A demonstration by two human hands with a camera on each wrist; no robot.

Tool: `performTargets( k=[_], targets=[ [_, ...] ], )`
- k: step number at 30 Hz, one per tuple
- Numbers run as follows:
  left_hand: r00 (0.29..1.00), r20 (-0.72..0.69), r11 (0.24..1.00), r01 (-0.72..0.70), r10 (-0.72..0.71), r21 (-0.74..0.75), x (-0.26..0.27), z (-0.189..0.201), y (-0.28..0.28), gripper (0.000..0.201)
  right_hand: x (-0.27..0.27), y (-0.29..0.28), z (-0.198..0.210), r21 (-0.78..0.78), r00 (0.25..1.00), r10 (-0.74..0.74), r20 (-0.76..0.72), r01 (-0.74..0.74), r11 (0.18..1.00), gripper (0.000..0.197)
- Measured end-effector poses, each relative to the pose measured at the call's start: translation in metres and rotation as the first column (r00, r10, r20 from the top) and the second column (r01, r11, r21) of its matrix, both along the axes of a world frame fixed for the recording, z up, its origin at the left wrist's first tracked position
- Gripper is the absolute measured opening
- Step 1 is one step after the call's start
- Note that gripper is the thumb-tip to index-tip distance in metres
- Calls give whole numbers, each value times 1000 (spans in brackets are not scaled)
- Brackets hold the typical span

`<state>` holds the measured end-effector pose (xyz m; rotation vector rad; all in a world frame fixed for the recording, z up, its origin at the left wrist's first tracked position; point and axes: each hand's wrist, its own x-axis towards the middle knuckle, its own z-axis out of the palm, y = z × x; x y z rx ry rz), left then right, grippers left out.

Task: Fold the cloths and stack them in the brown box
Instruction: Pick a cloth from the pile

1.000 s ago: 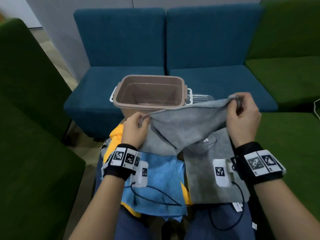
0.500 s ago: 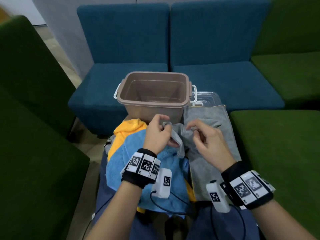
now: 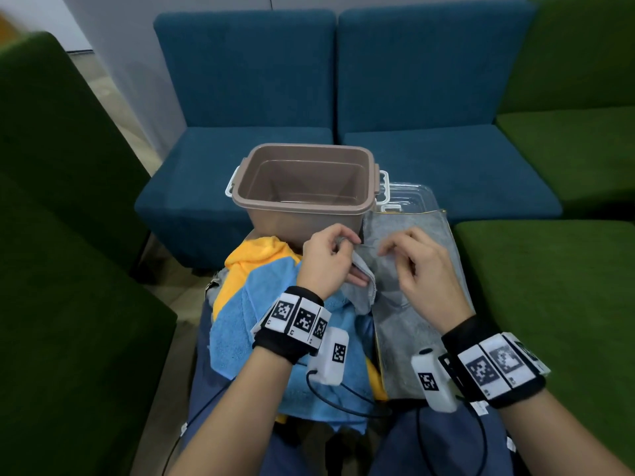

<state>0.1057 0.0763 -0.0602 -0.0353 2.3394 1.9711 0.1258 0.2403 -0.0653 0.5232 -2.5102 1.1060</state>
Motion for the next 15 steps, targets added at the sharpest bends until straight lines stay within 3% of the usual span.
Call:
performTargets(
  k=[3, 6, 9, 13, 15],
  targets=[
    [1000, 12, 999, -20, 20, 37, -3, -1, -3, 24, 4, -4, -2, -19, 997, -80, 11, 80, 997, 26],
    [999, 2, 997, -53, 53, 62, -2, -4, -5, 22, 13, -14, -2, -41, 988, -105, 115, 111, 993, 11],
    [997, -46, 998, -62, 62, -4, -1, -6, -7, 31, 20, -20, -3, 0, 975, -109, 193, 111, 994, 26],
    [998, -22, 998, -54, 55, 26, -1, -6, -9, 33, 18, -17, -11, 53, 981, -136, 135, 130, 990, 9],
    [999, -26, 999, -48, 47, -24, 0, -8, -12, 31, 17, -13, -16, 67, 981, -153, 119, 146, 987, 11]
  ],
)
